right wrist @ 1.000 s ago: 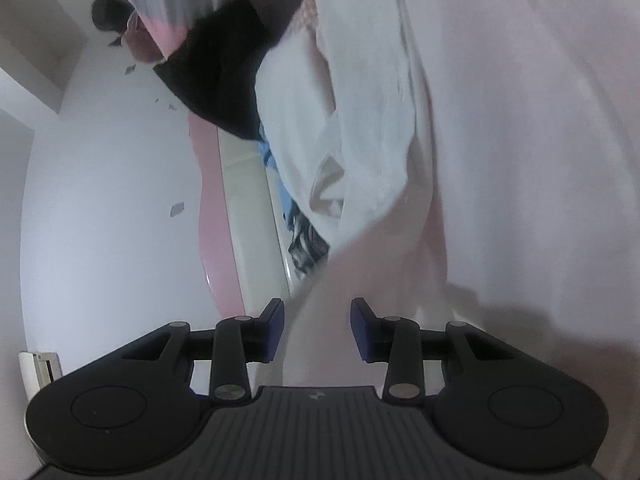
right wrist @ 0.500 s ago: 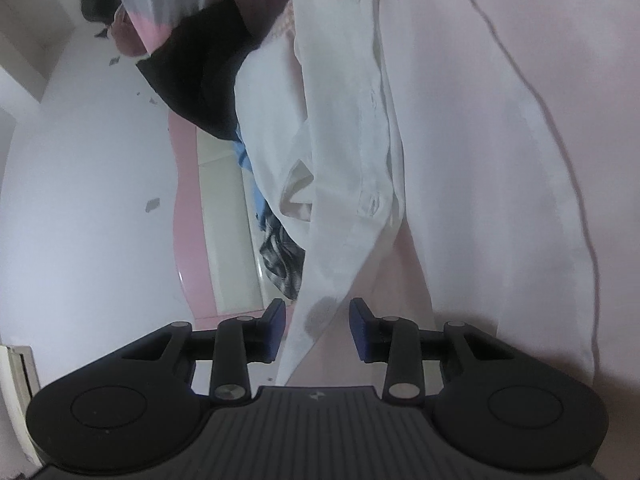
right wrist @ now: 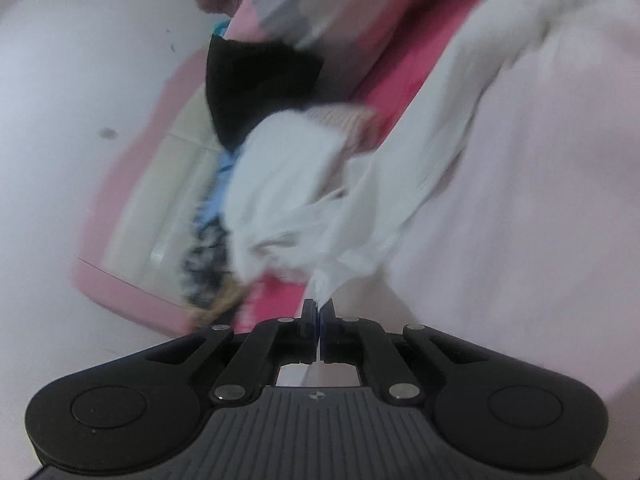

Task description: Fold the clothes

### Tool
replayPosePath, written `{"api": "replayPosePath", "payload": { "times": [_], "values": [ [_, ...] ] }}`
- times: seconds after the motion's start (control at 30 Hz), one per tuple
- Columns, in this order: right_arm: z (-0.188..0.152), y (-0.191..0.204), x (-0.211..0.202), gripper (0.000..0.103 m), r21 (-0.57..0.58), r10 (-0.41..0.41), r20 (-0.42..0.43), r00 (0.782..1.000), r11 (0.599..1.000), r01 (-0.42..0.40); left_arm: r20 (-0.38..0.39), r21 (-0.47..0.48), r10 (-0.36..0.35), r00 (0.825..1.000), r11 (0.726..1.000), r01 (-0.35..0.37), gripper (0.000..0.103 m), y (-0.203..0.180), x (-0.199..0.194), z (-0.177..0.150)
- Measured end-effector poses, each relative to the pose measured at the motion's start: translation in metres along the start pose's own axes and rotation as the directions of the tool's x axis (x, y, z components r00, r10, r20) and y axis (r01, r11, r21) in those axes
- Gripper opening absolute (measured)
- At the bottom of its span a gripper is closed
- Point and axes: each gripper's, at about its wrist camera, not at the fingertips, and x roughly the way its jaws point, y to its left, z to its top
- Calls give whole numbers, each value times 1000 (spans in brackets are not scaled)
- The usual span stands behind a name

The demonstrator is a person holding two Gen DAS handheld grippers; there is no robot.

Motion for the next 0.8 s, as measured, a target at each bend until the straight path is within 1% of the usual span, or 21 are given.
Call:
{"api": "replayPosePath", "payload": {
  "times": [0.07,0.13,0.23,0.37,0.53,0.57,0.6,0.63,0.67,0.7,0.73,0.8],
  "values": [
    [-2,-7,-14,1,-28,-77,7,997,997,78,-45,4,-11,999,1000,11,1,0,16,-6],
    [-5,-15,-27,1,-50,-147,14,989,988,148,-92,5,-17,996,1000,17,1,1,31,-11],
    [-15,-31,-36,1,-48,-207,23,978,977,208,-158,20,-19,987,1000,22,1,-2,49,-19],
    [-21,-48,-45,1,-51,-230,49,972,971,232,-218,98,46,975,995,-25,1,-16,61,-28],
    [-25,-50,-44,1,-130,-279,61,958,950,285,-283,200,135,950,977,-80,2,-32,76,-40],
    [-26,-50,-42,1,-151,-297,65,953,941,303,-298,200,147,943,976,-89,2,-33,79,-40],
    [-28,-50,-40,1,-173,-315,72,946,930,323,-313,196,156,937,976,-97,5,-32,81,-41],
    [-29,-50,-37,1,-189,-331,76,941,921,339,-329,183,149,933,979,-92,12,-32,80,-41],
    [-30,-50,-34,1,-198,-339,78,937,916,348,-335,174,138,932,981,-83,17,-31,77,-39],
    [-31,-52,-34,2,-201,-340,78,937,915,349,-330,171,129,935,982,-76,28,-31,72,-38],
    [-31,-53,-35,2,-201,-335,79,939,917,344,-322,169,121,939,983,-68,33,-31,65,-36],
    [-32,-57,-36,3,-200,-327,79,942,920,336,-308,165,103,946,985,-53,35,-31,51,-31]
  ]
}}
